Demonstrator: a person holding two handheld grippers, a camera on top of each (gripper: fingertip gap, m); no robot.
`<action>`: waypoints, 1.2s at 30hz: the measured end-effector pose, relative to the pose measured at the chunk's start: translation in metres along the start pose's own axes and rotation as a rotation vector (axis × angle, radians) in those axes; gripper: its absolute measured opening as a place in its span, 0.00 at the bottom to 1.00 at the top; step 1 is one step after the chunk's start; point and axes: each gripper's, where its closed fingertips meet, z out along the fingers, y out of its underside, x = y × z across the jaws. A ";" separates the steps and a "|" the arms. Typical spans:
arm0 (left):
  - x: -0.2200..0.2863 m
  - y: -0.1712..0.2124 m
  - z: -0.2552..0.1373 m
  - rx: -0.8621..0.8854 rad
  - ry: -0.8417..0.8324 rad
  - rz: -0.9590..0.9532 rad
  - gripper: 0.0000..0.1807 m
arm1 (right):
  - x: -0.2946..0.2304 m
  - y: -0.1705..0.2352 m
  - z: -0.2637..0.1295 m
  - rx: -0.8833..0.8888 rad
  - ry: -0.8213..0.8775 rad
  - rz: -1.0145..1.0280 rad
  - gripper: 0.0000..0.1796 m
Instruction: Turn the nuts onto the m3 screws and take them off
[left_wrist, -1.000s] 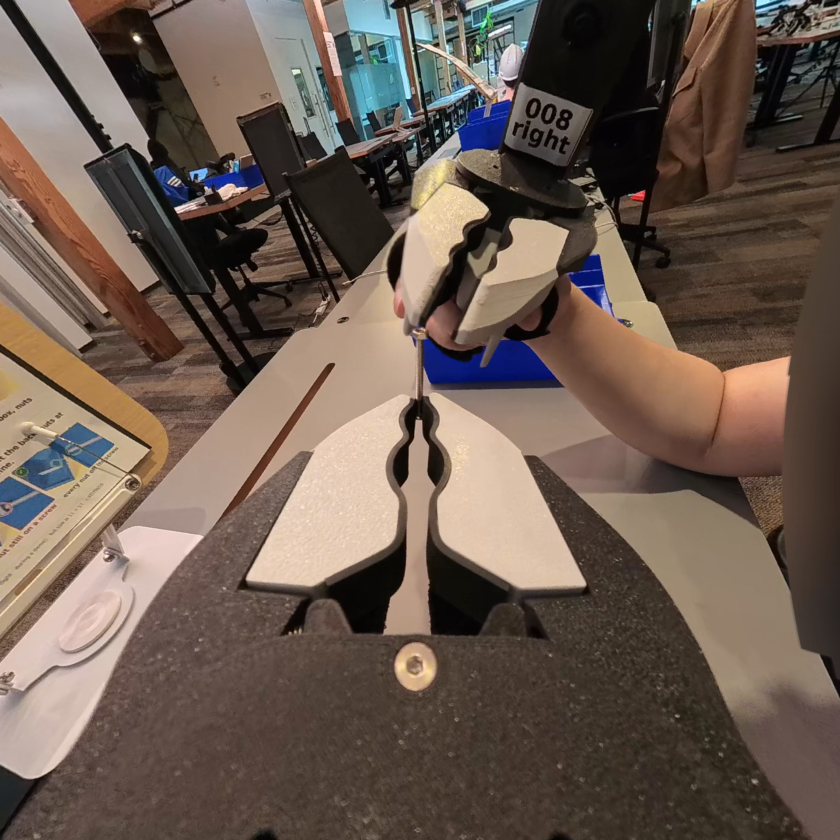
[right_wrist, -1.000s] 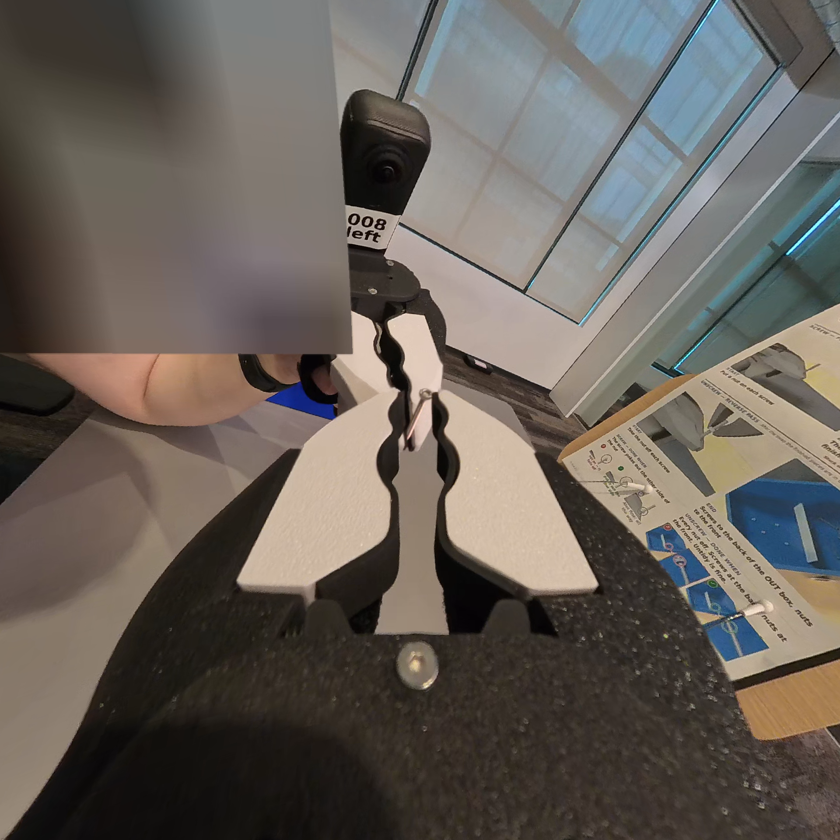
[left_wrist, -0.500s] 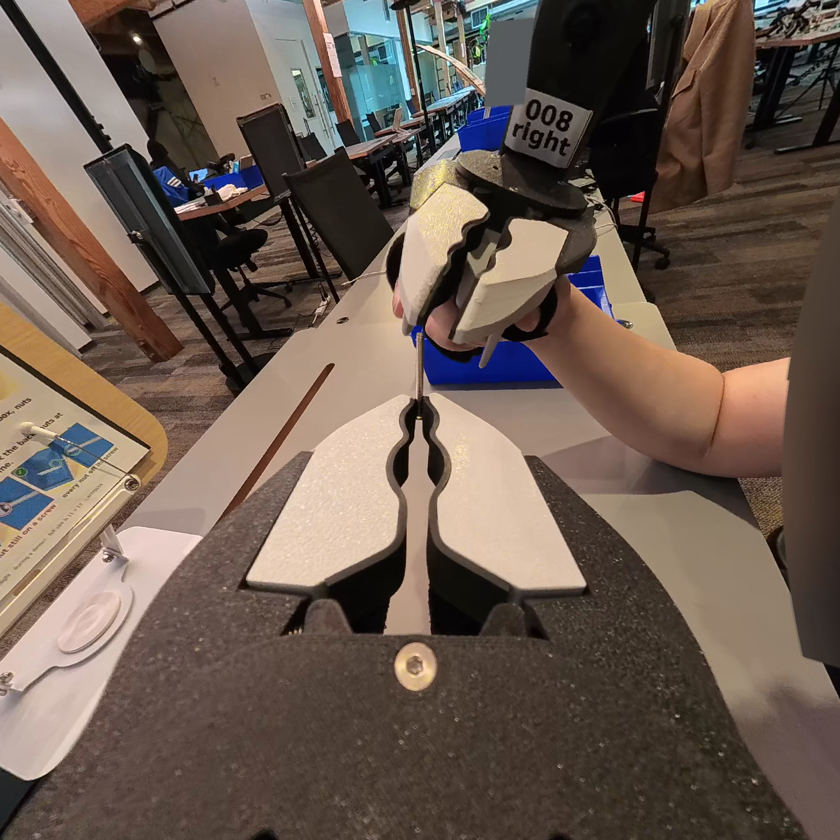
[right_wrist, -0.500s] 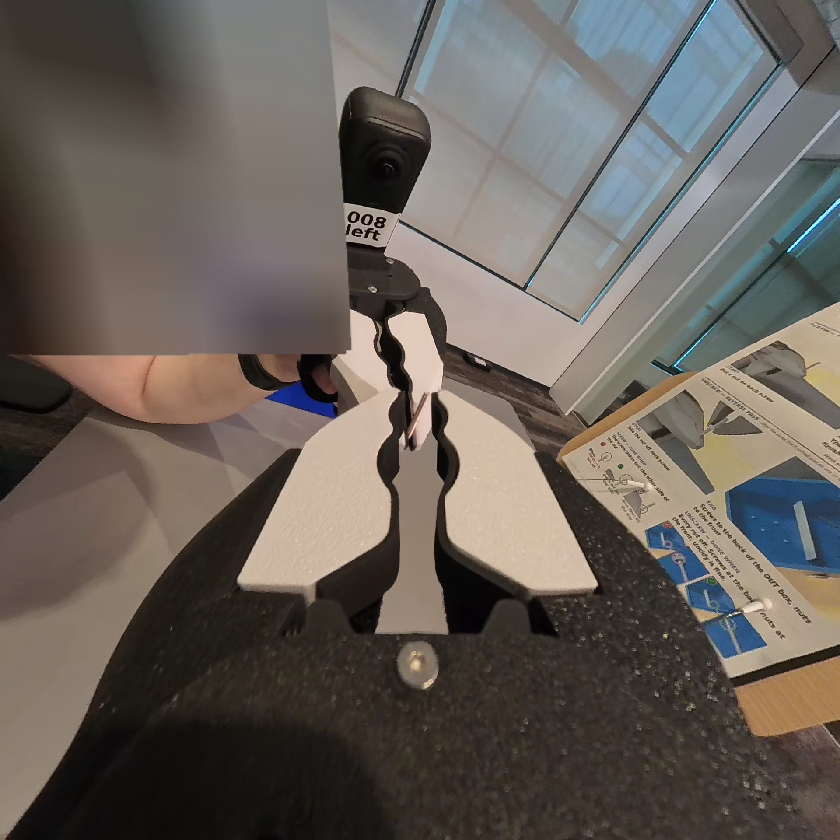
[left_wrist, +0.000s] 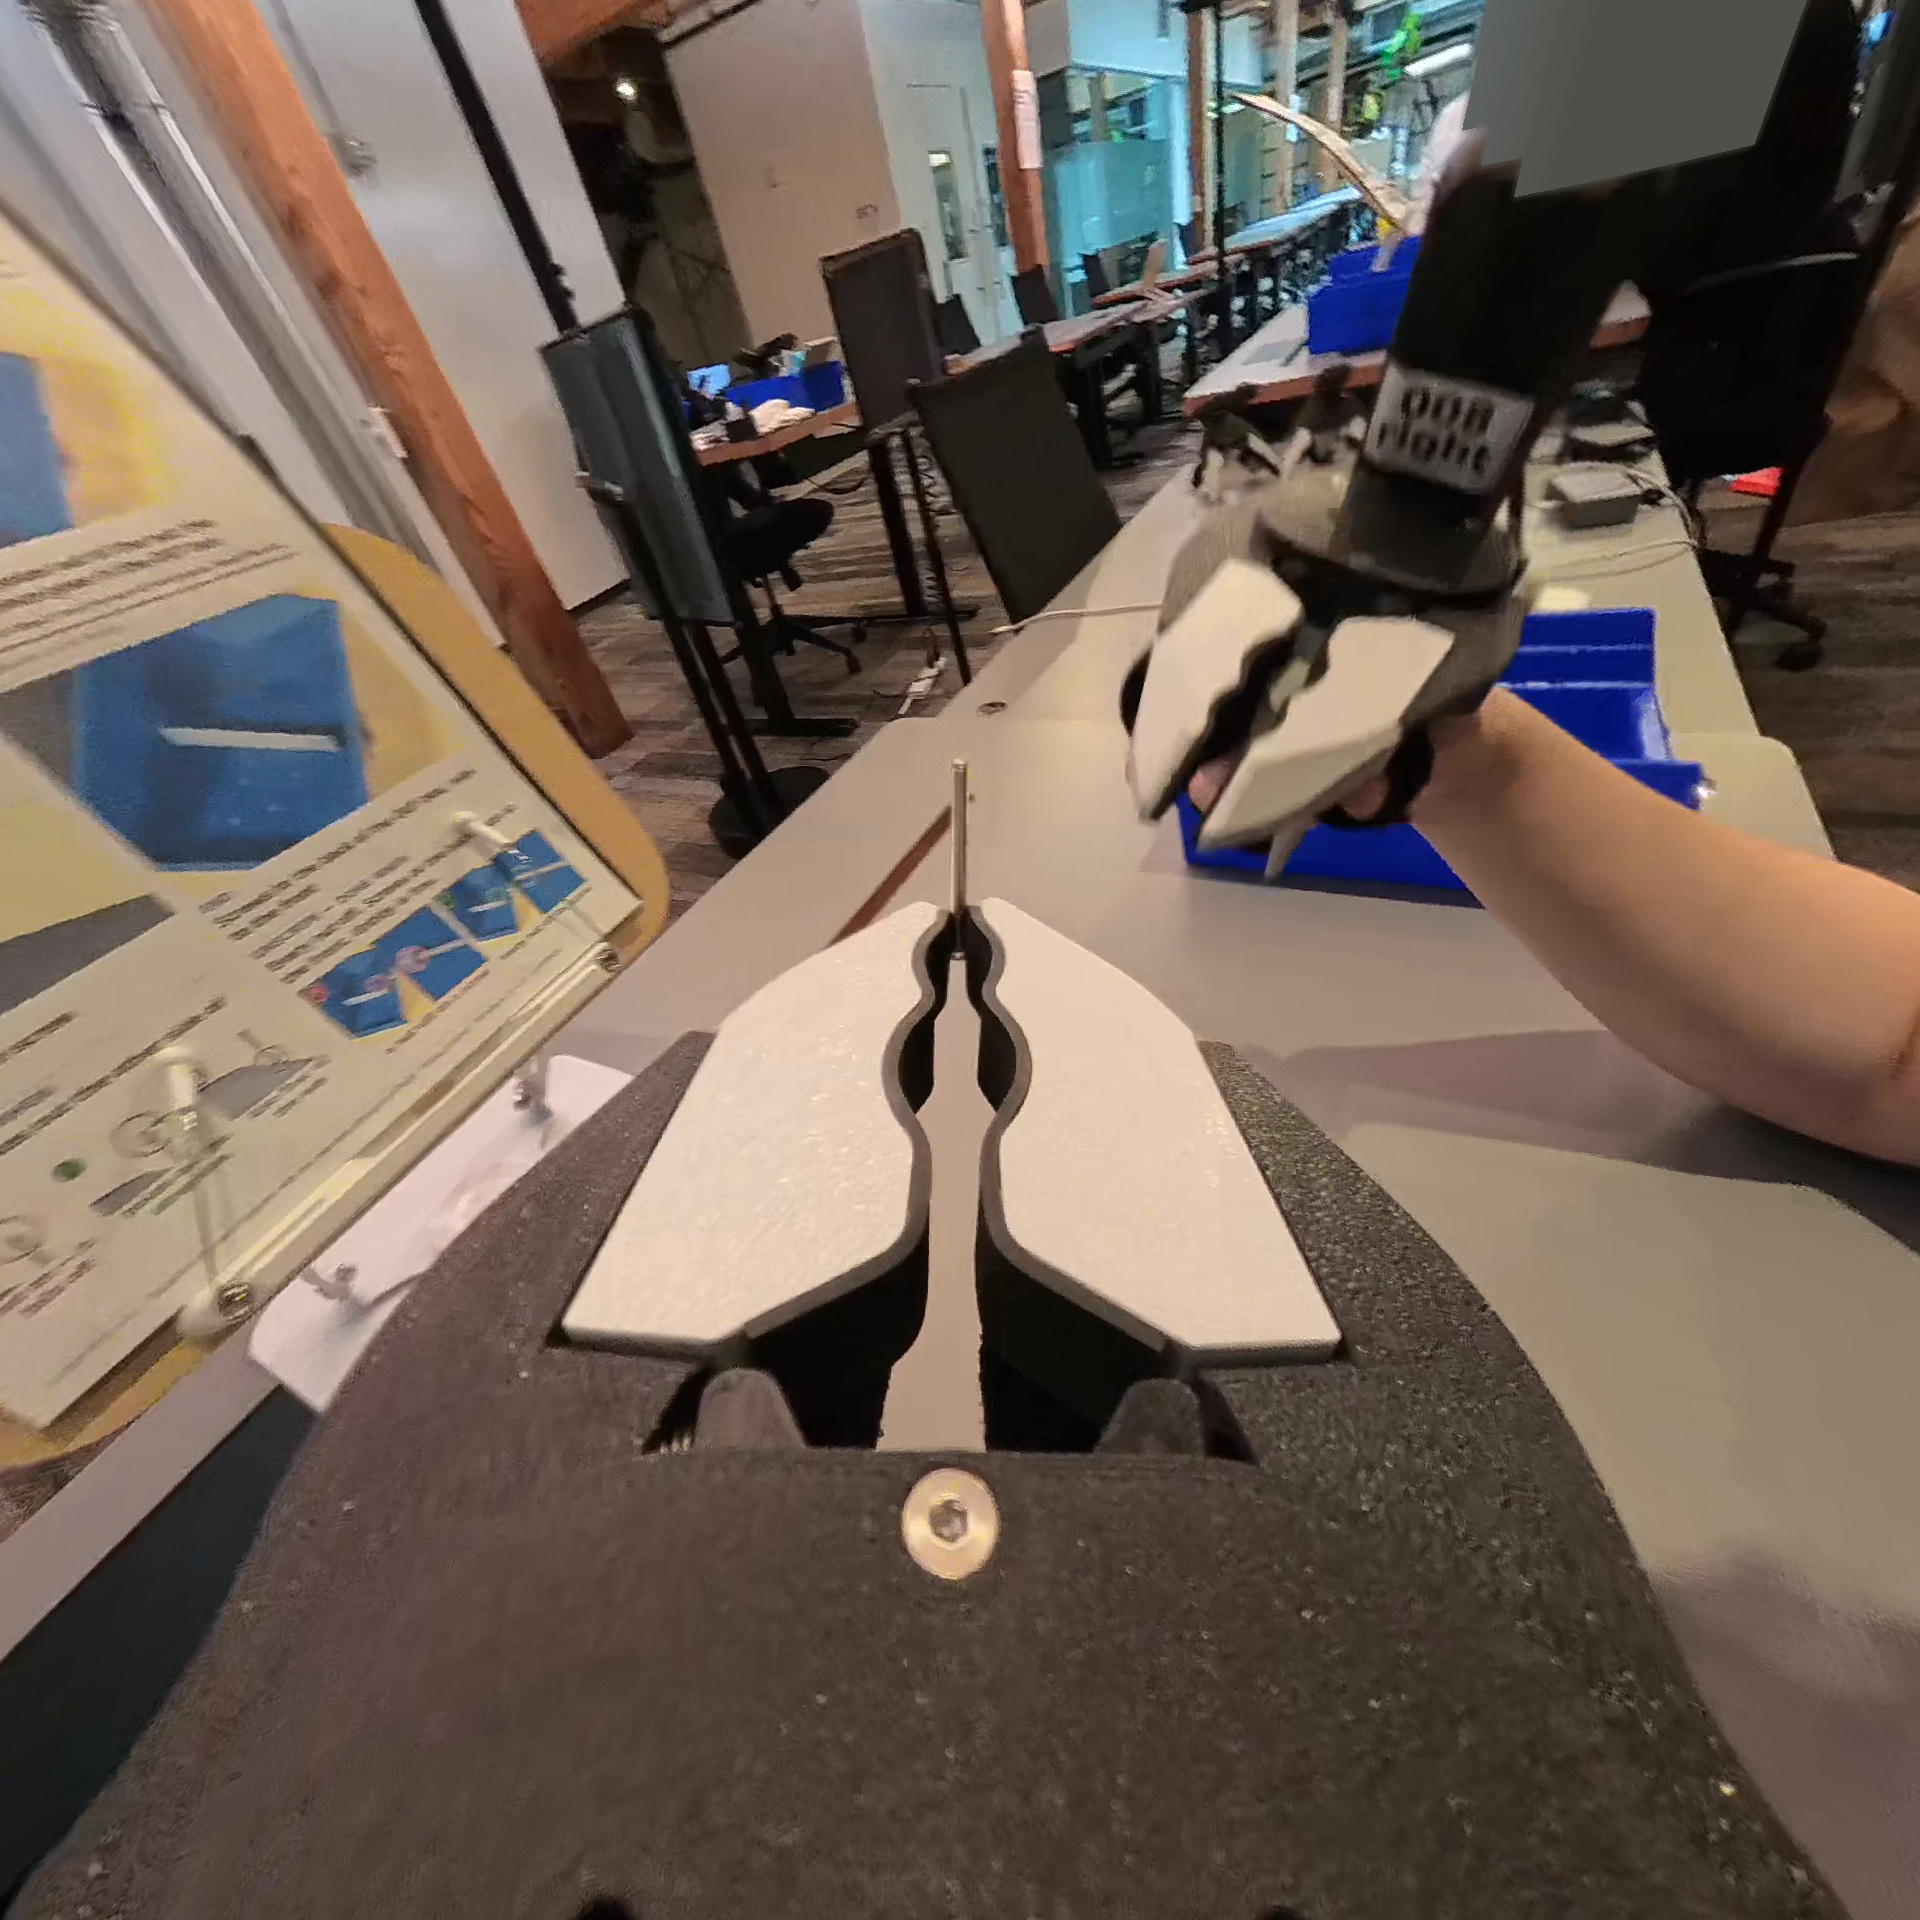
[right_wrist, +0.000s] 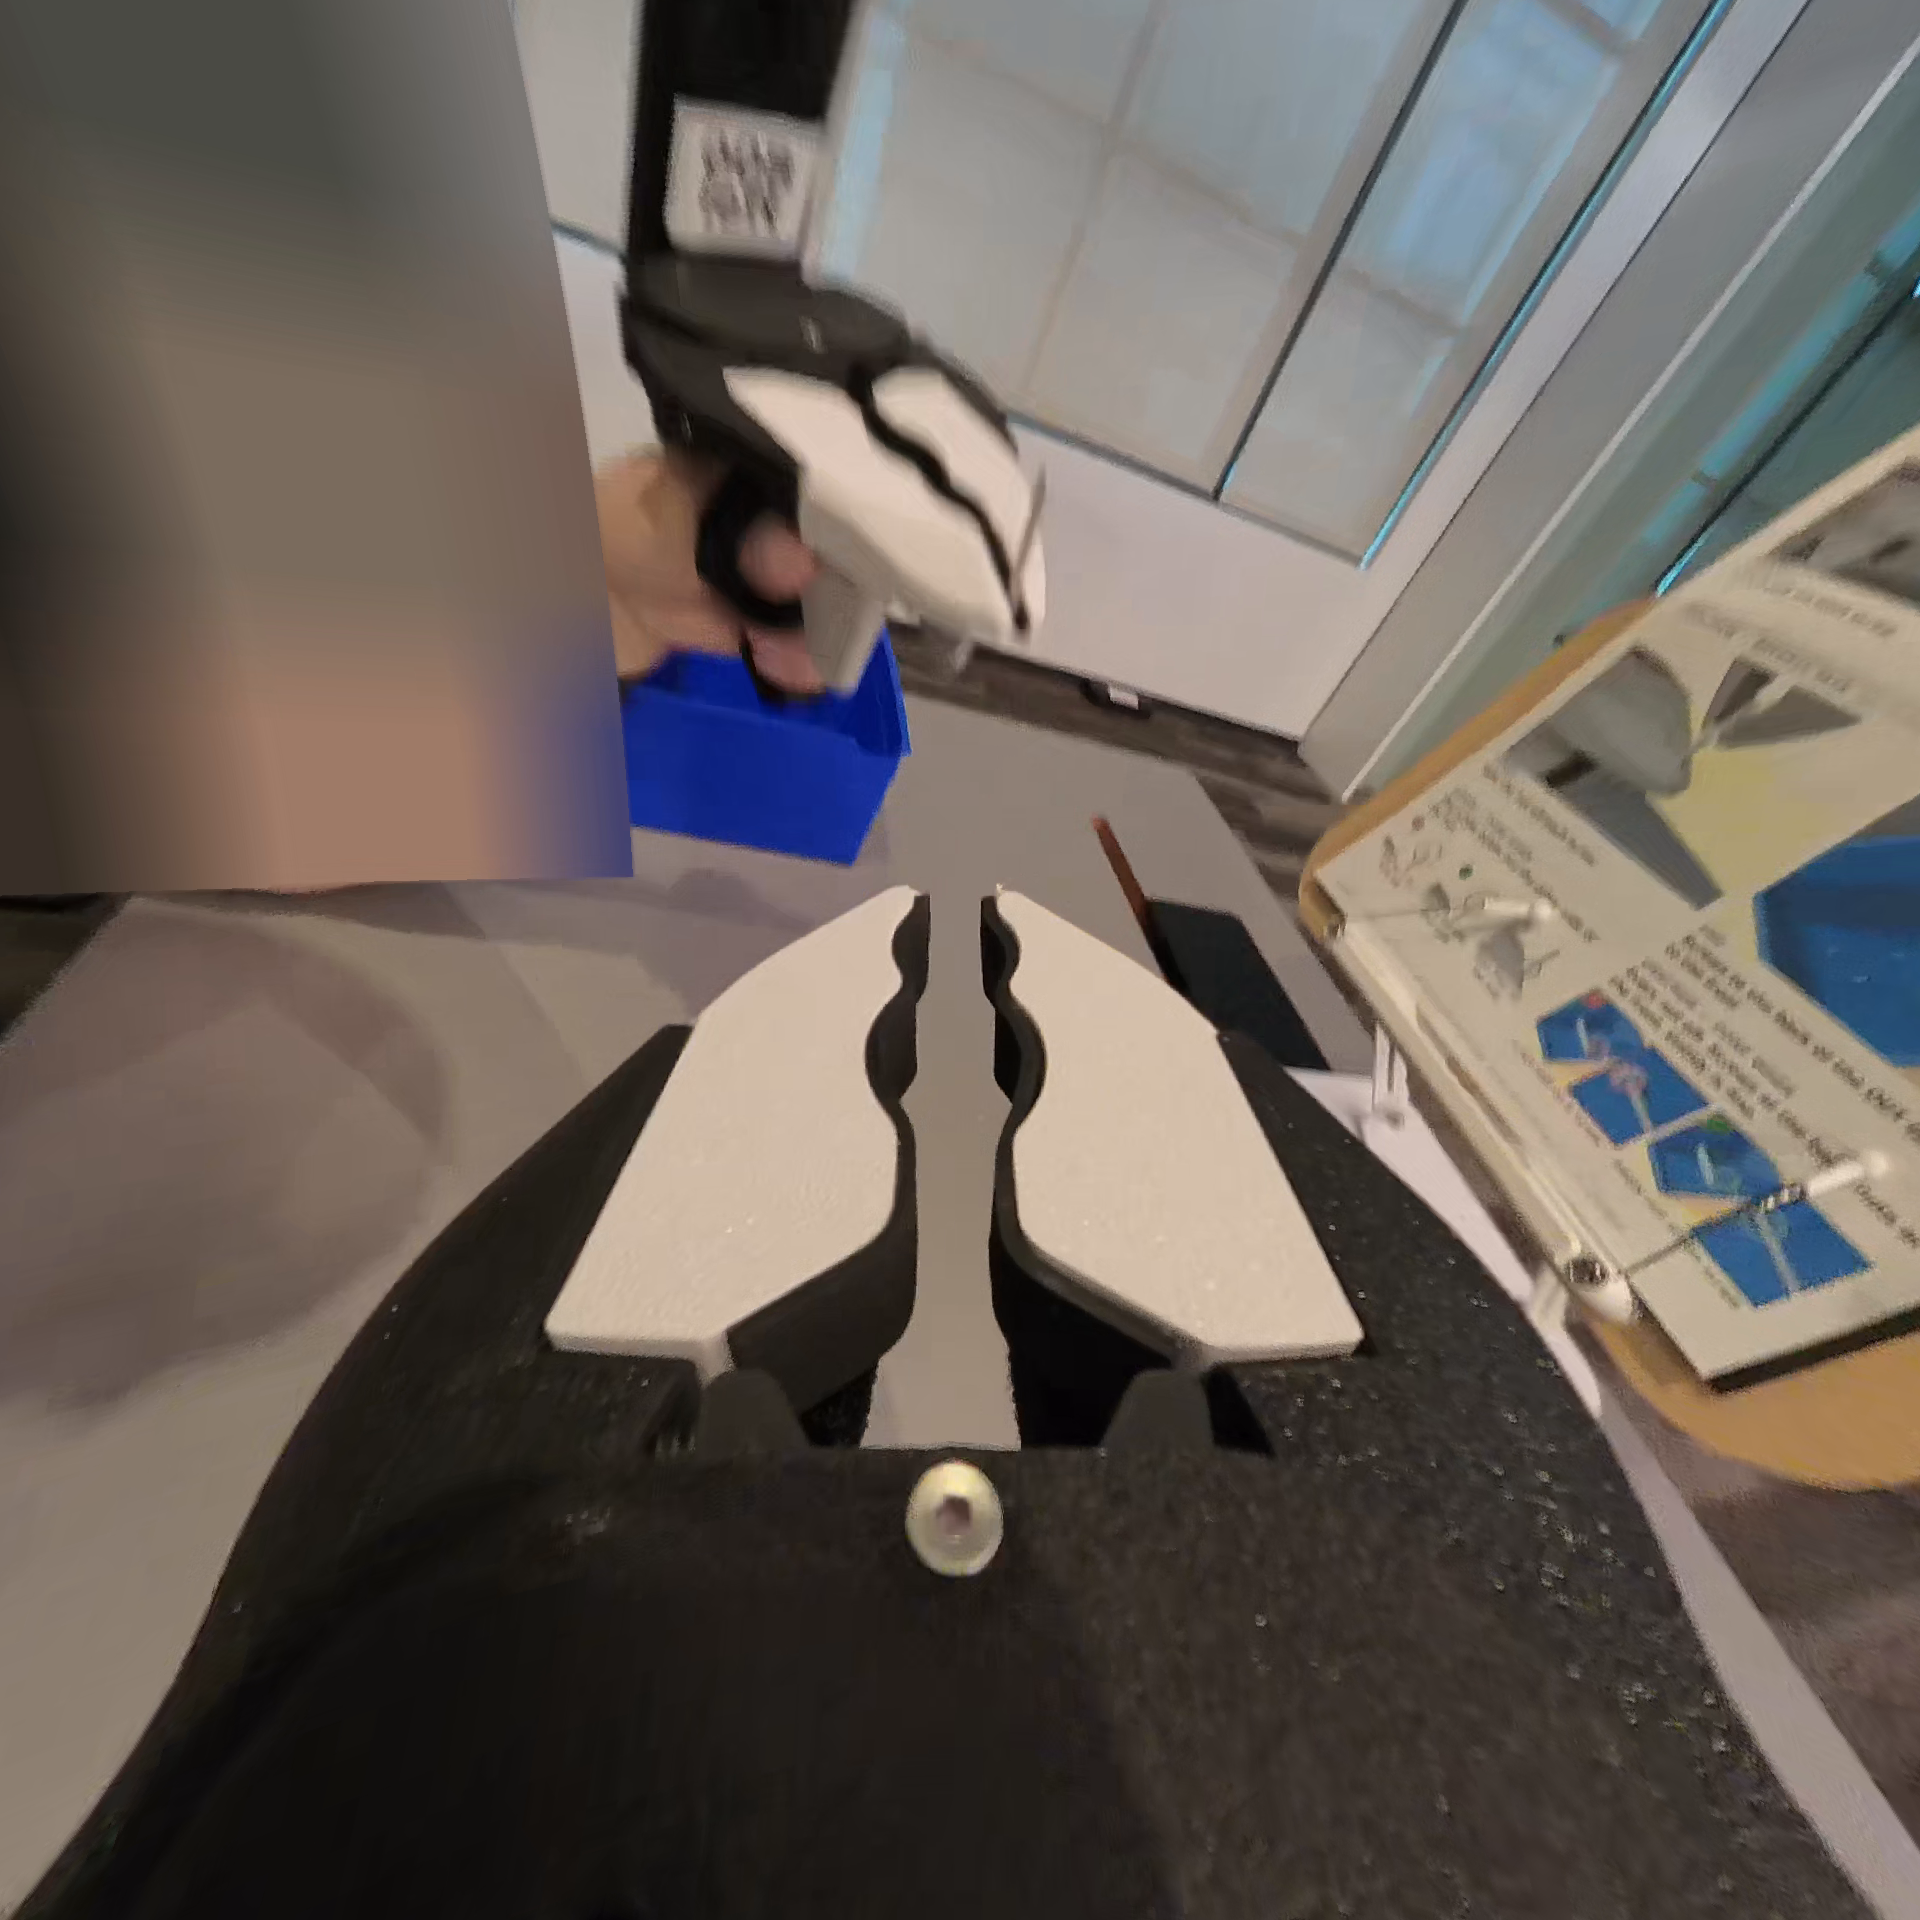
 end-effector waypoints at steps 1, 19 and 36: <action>-0.006 -0.003 -0.006 0.015 -0.015 -0.011 0.01 | 0.003 0.011 0.004 -0.036 0.007 0.003 0.05; -0.040 -0.027 -0.064 0.120 -0.147 -0.049 0.01 | 0.006 0.009 0.005 -0.010 -0.002 0.046 0.05; 0.034 -0.030 -0.269 0.002 -0.433 -0.076 0.01 | -0.039 -0.009 0.030 -0.023 -0.103 0.066 0.07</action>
